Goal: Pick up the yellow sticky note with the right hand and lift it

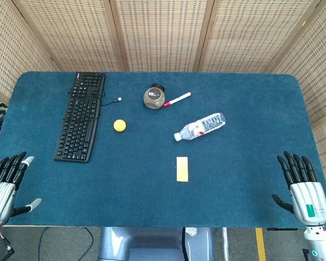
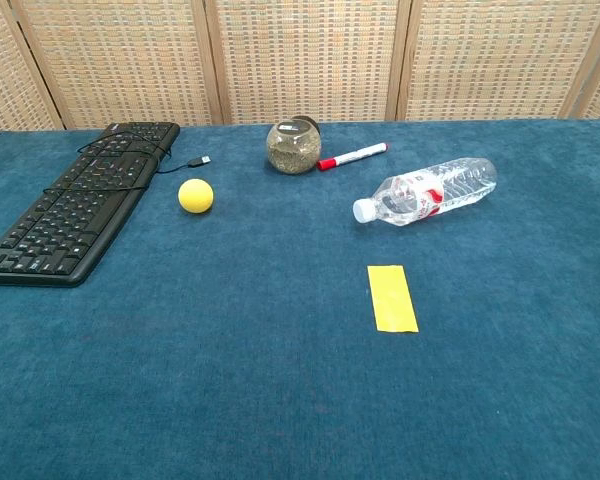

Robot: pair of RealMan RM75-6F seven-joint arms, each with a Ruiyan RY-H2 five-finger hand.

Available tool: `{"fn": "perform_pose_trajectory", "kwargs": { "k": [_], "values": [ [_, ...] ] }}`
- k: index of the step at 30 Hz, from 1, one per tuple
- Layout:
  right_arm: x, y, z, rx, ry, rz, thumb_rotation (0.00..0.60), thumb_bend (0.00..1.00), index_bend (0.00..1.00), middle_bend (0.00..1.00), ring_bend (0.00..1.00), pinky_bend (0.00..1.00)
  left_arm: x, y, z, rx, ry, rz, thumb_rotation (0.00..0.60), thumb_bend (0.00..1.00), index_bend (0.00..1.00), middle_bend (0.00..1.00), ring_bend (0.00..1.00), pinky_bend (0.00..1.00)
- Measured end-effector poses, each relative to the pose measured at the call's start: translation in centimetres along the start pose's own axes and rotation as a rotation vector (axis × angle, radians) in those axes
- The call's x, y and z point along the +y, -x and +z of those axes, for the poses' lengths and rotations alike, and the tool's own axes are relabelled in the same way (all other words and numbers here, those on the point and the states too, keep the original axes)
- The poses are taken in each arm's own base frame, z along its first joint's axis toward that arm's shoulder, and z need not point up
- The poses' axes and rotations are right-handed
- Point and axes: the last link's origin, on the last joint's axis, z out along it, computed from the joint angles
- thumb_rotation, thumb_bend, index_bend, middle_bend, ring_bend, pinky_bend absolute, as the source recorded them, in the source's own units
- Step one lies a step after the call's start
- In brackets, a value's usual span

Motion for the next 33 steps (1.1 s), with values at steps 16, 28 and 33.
{"fn": "perform_pose_trajectory", "kwargs": {
  "k": [16,28,33],
  "values": [
    [-2.6,2.3,3.0,-0.144,-0.148,0.037,0.6,0.0,0.0,0.0,0.0,0.0,0.2,0.6,0.4,-0.028,0.009,0.004,0.6,0.0,0.0,0.0,0.0,0.0],
    [-11.2,3.0,11.4,-0.348,-0.47,0.096,0.6,0.0,0.05,0.0,0.0,0.0,-0.2,1.1,1.7,-0.062,-0.026,-0.005,0.6,0.0,0.0,0.0,0.0,0.0],
    [-15.4,4.4,14.5,-0.388,-0.559,0.111,0.6,0.0,0.11,0.0,0.0,0.0,-0.6,1.1,2.1,-0.072,-0.047,-0.019,0.6,0.0,0.0,0.0,0.0,0.0]
  ]
}}
